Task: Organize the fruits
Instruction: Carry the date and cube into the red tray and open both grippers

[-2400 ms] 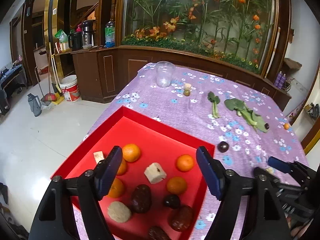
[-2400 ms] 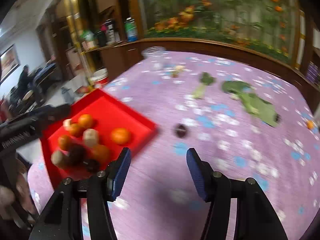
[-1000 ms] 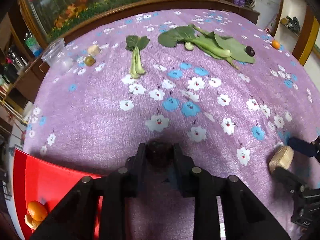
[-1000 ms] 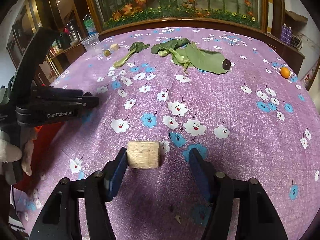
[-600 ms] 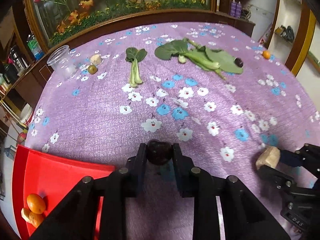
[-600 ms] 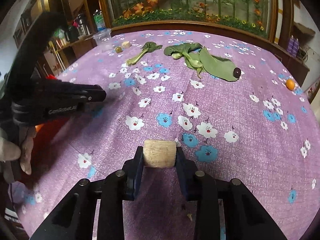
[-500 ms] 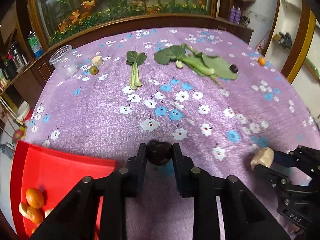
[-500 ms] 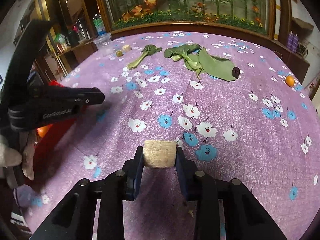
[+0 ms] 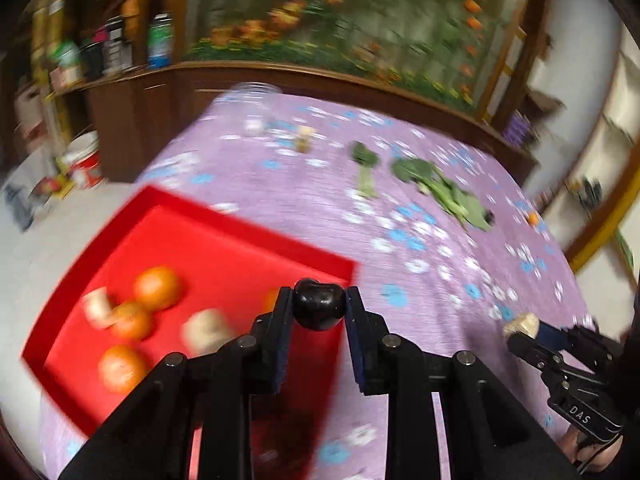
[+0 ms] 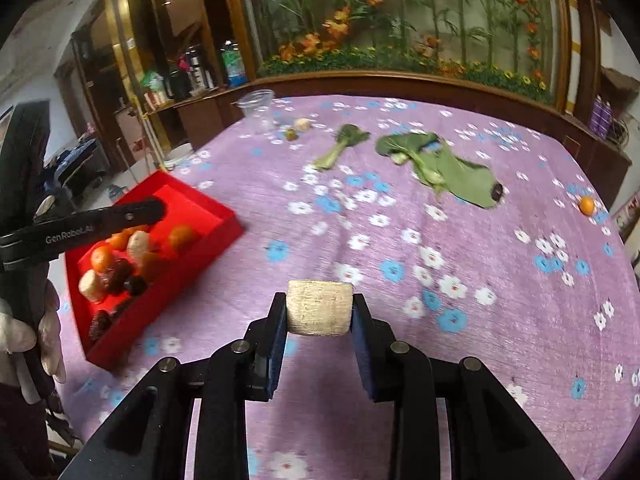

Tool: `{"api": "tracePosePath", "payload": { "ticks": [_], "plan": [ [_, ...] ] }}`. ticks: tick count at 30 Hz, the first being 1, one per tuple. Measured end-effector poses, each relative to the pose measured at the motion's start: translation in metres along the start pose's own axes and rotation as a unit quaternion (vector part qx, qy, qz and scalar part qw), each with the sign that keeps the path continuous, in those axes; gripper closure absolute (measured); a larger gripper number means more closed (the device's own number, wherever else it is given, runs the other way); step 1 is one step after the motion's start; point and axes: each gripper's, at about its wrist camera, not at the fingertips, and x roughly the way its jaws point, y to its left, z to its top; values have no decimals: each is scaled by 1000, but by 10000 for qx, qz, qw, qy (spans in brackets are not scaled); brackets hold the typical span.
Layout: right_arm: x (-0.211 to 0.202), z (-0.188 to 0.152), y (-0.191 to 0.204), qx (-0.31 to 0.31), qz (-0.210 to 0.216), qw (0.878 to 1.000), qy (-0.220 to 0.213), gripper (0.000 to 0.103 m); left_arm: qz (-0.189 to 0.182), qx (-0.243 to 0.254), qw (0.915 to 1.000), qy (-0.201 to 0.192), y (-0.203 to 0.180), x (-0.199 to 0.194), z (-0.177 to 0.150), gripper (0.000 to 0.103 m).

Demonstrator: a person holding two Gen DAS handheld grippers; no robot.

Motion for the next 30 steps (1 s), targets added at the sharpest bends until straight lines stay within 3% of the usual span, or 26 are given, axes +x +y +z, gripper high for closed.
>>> {"api": "tracePosePath", "payload": {
  "ticks": [6,15,26,29,30],
  "plan": [
    [13,4,42,-255,317,9991,146,69,355,-462,9981,-200,47,-17,-14,79],
    [47,17,111,-785,638,9944,320,69,531,-741,9956,-211,85,-12,-27,78],
    [101,42,146,-936,604,9925,498,69,519,-634,9965,-140,88,5,-29,78],
    [111,42,149,-967,581,9921,556,69,533,-694,9960,-150,92,6,-28,76],
    [113,42,149,-960,562,9923,543,69,540,-714,9959,-163,93,6,-27,71]
  ]
}}
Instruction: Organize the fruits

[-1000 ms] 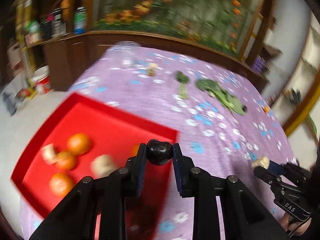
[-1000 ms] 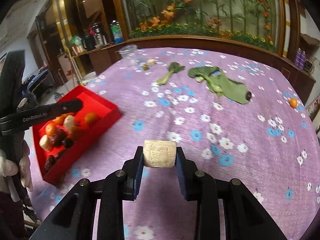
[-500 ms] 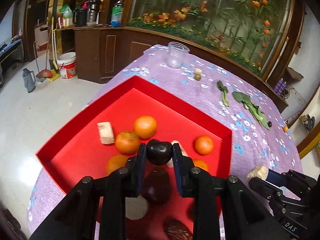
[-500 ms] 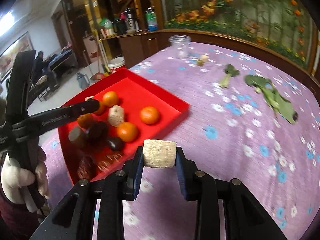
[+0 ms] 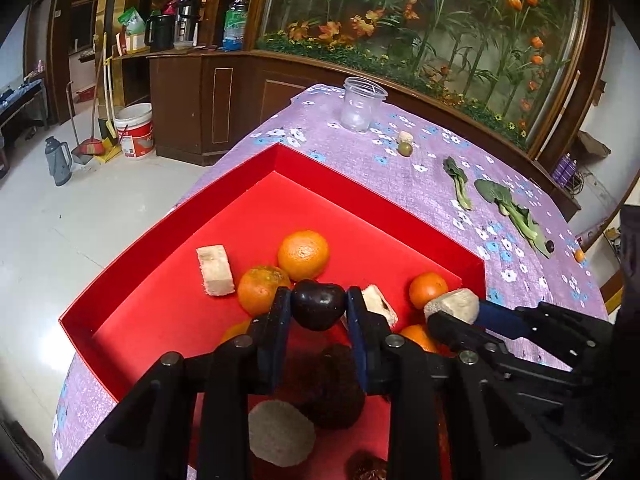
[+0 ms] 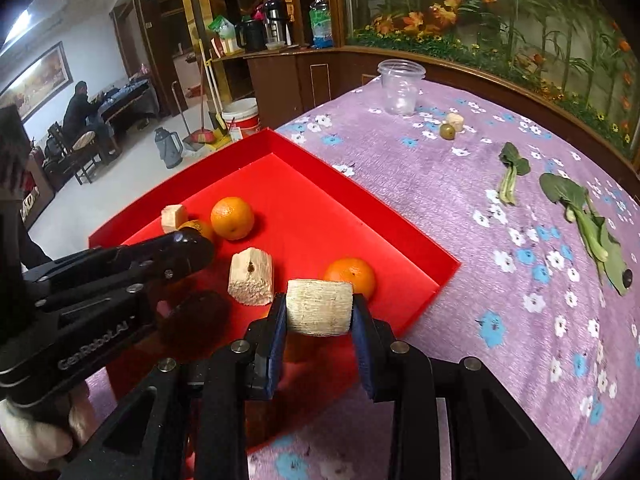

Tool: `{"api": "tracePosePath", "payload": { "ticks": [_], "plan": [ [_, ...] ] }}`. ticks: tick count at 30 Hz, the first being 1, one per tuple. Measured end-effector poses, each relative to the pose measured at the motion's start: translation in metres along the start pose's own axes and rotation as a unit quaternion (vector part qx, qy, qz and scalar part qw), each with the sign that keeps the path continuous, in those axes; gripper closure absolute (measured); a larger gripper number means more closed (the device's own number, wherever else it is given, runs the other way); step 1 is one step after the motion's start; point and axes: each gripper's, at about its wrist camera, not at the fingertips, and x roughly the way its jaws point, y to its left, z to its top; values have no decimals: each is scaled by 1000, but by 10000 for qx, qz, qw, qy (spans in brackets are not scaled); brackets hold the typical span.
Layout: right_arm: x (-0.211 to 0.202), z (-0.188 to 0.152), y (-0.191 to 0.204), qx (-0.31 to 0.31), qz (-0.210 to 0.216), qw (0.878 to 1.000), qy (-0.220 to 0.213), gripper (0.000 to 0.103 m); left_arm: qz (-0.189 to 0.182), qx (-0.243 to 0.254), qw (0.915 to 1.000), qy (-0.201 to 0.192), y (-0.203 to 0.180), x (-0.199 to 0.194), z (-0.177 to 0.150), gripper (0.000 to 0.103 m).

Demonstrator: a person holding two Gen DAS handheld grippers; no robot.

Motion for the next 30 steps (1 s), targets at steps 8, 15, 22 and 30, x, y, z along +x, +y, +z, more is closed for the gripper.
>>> {"api": "tracePosePath", "payload": {
  "ticks": [8,15,22,30],
  "plan": [
    [5,7,-5,136,33,9998,-108,46,25,-37,9997,-244,-1,-12,4,37],
    [-7,8,-6,125,3,9996,-234,40,26,-69,9997,-245,-3,-18,4,31],
    [-24,1,-10,304,-13,9990,-329,35,285,130,9986,-432,-16,-35,3,23],
    [-50,-17,-14,429,-133,9978,-486,29,533,349,9963,-579,-35,-57,-7,21]
  ]
}}
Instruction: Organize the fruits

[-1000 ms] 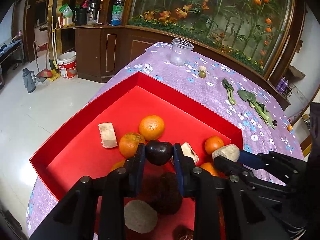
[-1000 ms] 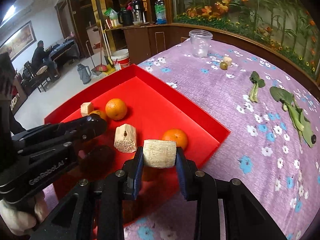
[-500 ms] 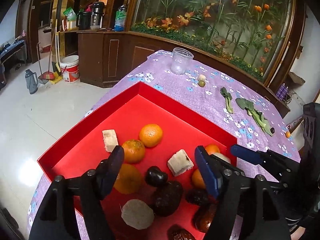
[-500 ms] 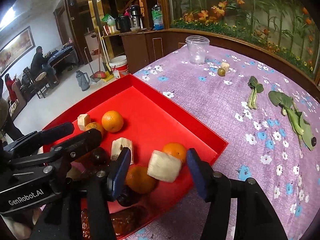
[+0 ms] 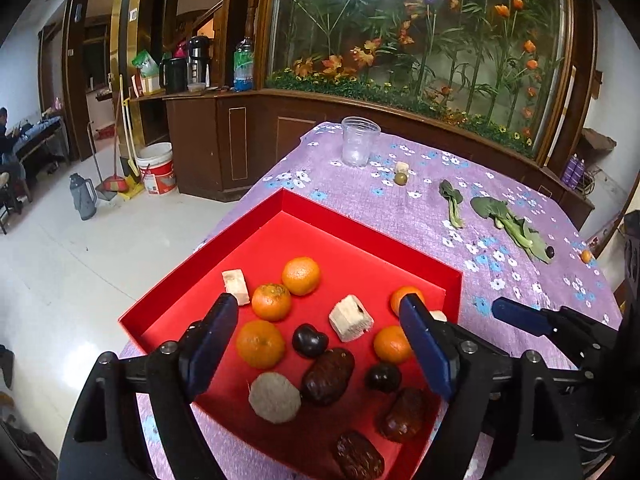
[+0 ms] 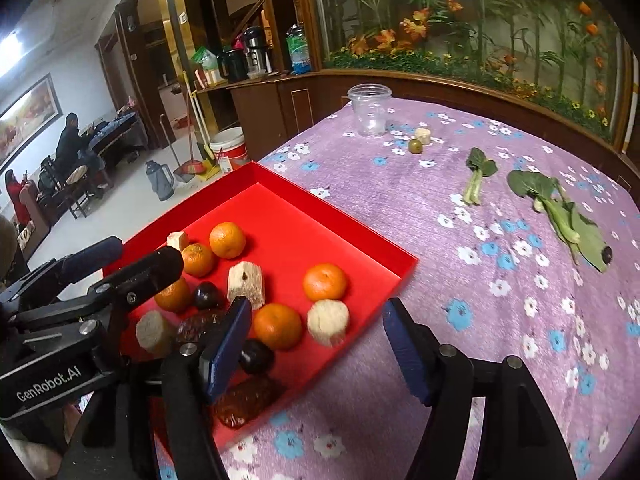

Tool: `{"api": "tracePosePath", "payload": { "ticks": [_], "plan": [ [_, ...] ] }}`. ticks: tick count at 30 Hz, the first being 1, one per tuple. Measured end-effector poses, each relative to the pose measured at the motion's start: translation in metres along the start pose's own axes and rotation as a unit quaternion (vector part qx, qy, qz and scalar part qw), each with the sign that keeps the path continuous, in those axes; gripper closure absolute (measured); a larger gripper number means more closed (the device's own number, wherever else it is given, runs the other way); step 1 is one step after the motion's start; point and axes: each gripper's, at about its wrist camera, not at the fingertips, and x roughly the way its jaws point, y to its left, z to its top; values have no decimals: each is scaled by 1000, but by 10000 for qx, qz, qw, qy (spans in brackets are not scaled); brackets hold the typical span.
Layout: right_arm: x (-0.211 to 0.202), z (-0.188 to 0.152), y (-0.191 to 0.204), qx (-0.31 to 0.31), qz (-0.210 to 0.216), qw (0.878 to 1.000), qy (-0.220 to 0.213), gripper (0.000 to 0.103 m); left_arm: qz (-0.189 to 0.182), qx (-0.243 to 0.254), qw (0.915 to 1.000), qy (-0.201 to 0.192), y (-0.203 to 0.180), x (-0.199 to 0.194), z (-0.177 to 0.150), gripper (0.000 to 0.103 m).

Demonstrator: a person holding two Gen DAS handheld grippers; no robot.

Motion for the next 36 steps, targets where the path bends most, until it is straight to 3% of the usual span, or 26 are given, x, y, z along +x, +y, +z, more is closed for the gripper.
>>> {"api": "tracePosePath", "payload": {
  "ticks": [9,14,16,25,29,32,36],
  "plan": [
    [-22,-33,-7,78,-253,9996,11,25,288,207,9994,28,-18,-18,-18,19],
    [-33,-47,-13,231,-261,9994,9,25,520,298,9981,-121,-25,-32,-26,19],
    [-38,-51,-13,259,-281,9993,-25,24,643,301,9972,-216,-27,-38,-29,14],
    [-72,-57,5,-29,-714,9947,-735,20,1069,376,9916,-623,-34,-56,-38,13],
    [-84,-57,15,-181,-690,9928,-961,17,1278,382,9857,-1033,-35,-74,-36,12],
    [-89,-59,21,-268,-631,9923,-1036,17,1485,343,9780,-1426,-36,-93,-36,5],
    [-95,-61,26,-316,-566,9917,-1112,16,1870,271,9580,-2156,-40,-126,-41,0]
  ]
}}
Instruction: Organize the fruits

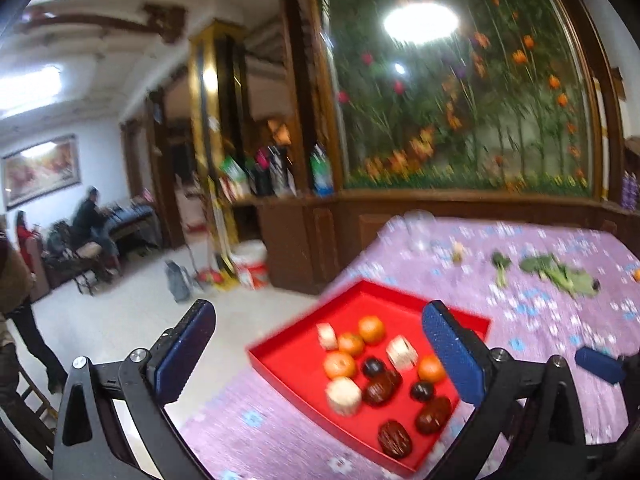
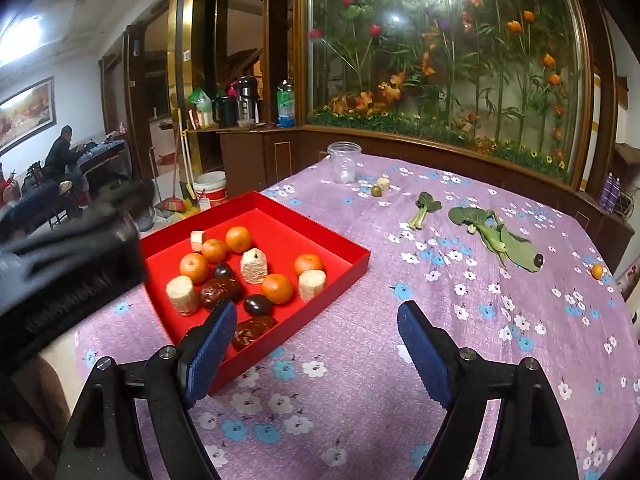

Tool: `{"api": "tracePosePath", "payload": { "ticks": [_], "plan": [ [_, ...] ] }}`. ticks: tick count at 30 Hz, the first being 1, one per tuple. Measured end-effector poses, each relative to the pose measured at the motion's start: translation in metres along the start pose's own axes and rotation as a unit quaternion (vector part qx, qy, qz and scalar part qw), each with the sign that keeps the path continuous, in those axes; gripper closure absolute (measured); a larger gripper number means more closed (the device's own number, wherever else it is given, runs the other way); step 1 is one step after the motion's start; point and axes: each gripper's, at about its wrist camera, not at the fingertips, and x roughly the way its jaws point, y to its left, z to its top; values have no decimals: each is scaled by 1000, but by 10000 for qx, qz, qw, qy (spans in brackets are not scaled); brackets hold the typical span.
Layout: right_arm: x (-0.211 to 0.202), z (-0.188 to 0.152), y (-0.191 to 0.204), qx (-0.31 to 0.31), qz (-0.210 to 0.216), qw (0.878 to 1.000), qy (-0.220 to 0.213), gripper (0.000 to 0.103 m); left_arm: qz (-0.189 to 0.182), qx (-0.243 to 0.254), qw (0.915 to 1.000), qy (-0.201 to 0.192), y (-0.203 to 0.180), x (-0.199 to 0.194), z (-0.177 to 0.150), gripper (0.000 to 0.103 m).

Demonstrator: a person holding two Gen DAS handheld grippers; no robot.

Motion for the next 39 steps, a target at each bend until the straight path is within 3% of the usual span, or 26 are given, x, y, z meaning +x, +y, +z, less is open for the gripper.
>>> {"api": "tracePosePath", "payload": {
  "ticks": [3,4,9,15,26,39],
  "plan": [
    [-4,-1,1,9,64,10000,-34,15,158,-192,9978,-607,6,-23,-4,0],
    [-5,-1,1,15,86,10000,-37,14,193,-171,9976,-645,5,-27,-4,0],
    [-8,-5,3,46,158,9999,-12,13,-56,-149,9999,51,2,-19,-1,0],
    [-11,-11,6,-41,185,9998,-25,11,-600,-423,9944,758,7,-3,-4,0],
    [1,-16,13,-163,301,9993,126,10,-425,-53,9944,963,-9,12,-15,0],
    [25,-18,25,-293,395,9979,416,10,-387,-180,9879,1490,-2,46,-31,0]
  ]
}}
